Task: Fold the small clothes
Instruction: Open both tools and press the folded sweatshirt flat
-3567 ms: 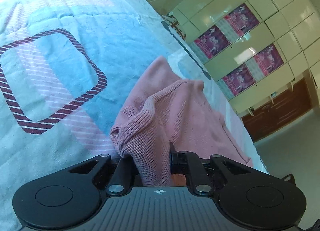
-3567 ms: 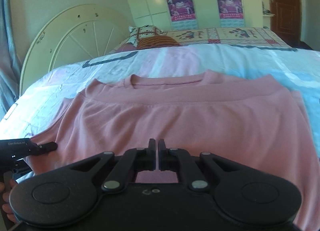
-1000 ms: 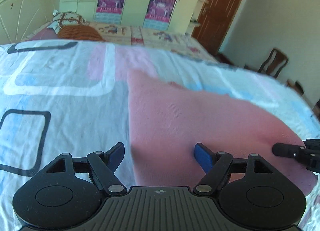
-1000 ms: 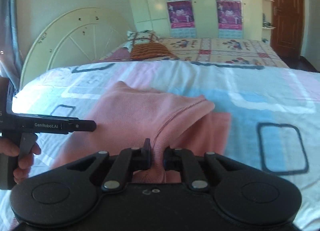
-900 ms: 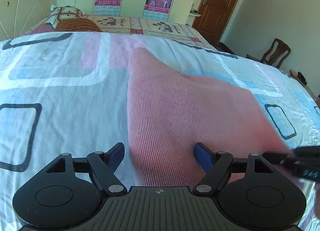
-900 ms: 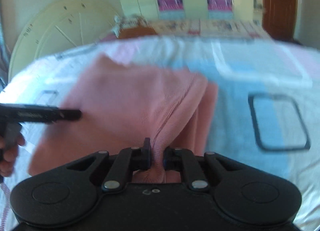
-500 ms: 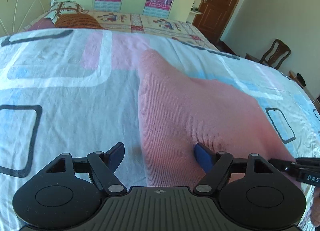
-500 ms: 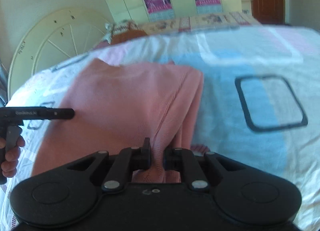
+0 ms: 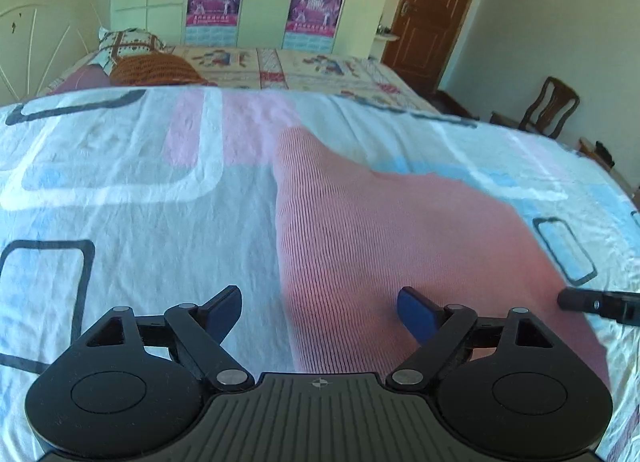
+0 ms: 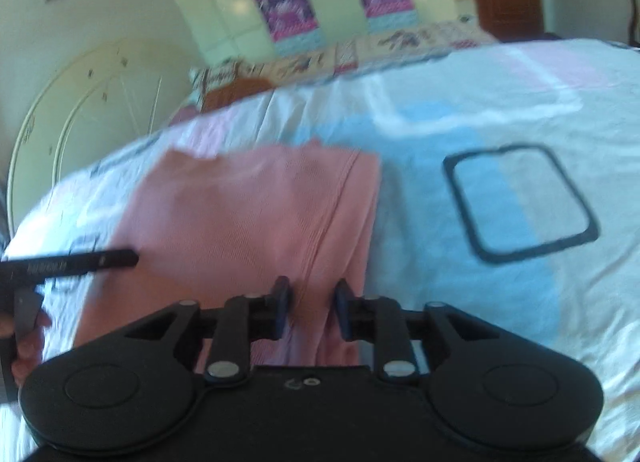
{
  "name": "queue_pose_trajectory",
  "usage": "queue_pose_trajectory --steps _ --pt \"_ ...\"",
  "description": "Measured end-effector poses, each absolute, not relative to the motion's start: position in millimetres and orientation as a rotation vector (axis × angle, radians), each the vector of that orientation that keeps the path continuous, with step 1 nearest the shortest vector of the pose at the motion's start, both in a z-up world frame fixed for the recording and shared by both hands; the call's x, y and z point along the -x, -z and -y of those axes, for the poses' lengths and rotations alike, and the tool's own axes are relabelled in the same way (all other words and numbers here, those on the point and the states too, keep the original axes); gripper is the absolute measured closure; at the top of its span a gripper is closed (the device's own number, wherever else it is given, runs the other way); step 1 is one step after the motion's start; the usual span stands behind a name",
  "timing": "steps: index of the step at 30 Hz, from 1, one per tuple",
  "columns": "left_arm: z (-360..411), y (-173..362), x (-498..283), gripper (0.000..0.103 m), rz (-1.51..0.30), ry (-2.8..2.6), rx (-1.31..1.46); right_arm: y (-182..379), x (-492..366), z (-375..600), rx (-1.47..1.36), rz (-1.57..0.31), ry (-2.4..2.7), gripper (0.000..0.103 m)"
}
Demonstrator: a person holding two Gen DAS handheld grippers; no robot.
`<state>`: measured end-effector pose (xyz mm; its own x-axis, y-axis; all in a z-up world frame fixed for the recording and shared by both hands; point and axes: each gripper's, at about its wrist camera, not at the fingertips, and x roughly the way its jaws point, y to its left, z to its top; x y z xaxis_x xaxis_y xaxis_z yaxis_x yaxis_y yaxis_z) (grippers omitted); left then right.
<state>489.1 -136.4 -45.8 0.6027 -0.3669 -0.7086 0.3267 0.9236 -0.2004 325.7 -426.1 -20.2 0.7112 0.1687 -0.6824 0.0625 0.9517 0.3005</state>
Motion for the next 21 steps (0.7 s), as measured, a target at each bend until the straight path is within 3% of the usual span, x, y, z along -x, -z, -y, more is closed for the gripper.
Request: queue_pose_trajectory --steps 1,3,5,6,8,10,16,17,18,20,21 --pt "135 43 -491 0.020 -0.820 0.406 0.065 17 -330 430 -0.315 -0.766 -0.048 0.074" --pt "138 40 -497 0.025 -0.811 0.410 0.078 12 -345 436 -0.322 -0.753 -0.041 0.090" --pt "147 37 -506 0.038 -0.806 0.419 0.069 9 -365 435 -0.308 -0.744 -0.058 0.095" --pt "153 37 -512 0.040 -0.804 0.415 0.058 8 -377 432 -0.283 -0.745 -0.064 0.096" --pt "164 38 -525 0.040 -0.814 0.401 0.029 15 -402 427 -0.242 -0.771 -0.067 0.096" --pt "174 46 -541 0.040 -0.864 0.391 -0.015 30 -427 428 -0.204 -0.832 -0.033 0.103" --pt "174 46 -545 0.040 -0.908 0.396 -0.022 40 -441 435 -0.196 -0.878 -0.028 0.103" --pt "170 41 -536 0.040 -0.889 0.392 -0.017 36 -434 433 -0.192 -0.867 -0.023 0.101" --pt "166 36 -525 0.040 -0.866 0.398 -0.015 29 -425 432 -0.198 -0.843 -0.021 0.083" --pt "156 31 -501 0.040 -0.826 0.411 -0.012 13 -396 429 -0.204 -0.782 -0.040 0.061" --pt "147 29 -487 0.040 -0.819 0.411 0.001 9 -382 428 -0.206 -0.773 -0.058 0.064"
